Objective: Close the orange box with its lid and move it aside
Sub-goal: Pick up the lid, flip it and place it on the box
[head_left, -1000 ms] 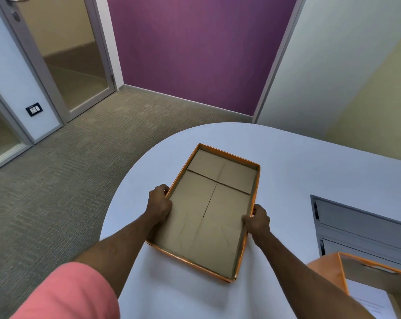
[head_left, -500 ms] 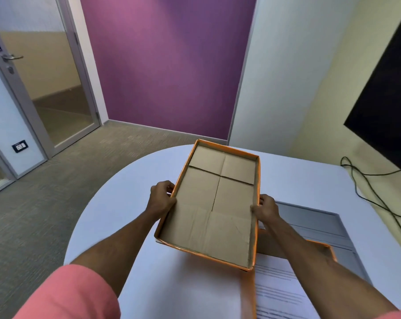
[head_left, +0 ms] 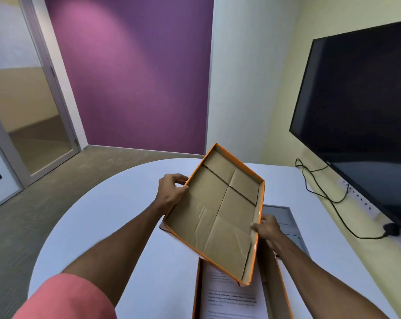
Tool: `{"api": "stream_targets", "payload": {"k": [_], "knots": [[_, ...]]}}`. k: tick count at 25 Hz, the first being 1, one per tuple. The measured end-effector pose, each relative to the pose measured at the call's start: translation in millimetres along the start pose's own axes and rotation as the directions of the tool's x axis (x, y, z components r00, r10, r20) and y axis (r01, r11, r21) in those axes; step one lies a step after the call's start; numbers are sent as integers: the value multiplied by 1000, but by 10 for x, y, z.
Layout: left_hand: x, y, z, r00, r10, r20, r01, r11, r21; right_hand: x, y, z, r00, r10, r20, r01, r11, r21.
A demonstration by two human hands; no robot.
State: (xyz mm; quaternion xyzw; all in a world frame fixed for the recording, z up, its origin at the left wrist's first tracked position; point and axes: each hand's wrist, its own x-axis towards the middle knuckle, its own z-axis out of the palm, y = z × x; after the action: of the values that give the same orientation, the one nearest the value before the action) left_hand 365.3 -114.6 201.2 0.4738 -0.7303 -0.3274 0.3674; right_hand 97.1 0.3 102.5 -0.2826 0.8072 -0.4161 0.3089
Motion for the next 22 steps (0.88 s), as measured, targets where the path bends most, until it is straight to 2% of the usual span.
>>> {"api": "stream_targets", "payload": {"k": [3,5,8,11,16,19,22], "knots": [[-53,242,89,1000,1,-16,-1,1000,5,-120,-54,-81,997,20,-71,-27,994,-110],[-89,378,154,999,-6,-34,6,1000,0,-180,-219,-92,988,-55,-144,25,979,-205],[-139,533,283,999,-36,-27,35,999,-29,-311,-650,-49,971,-203,-128,192,977,-92],[-218,624,446,998,-56,-24,55,997,-46,-431,-1101,10,970,-244,-6,244,965,95],[-337,823,676,998,-37,-53,33,997,-68,-532,-1506,93,970,-209,128,167,947,275],[-405,909,699,998,-56,-44,50,991,-125,-545,-1550,96,984,-151,96,109,932,345],[-394,838,627,991,-134,-4,127,950,-284,-552,-1545,35,991,-106,83,60,899,434]]}}
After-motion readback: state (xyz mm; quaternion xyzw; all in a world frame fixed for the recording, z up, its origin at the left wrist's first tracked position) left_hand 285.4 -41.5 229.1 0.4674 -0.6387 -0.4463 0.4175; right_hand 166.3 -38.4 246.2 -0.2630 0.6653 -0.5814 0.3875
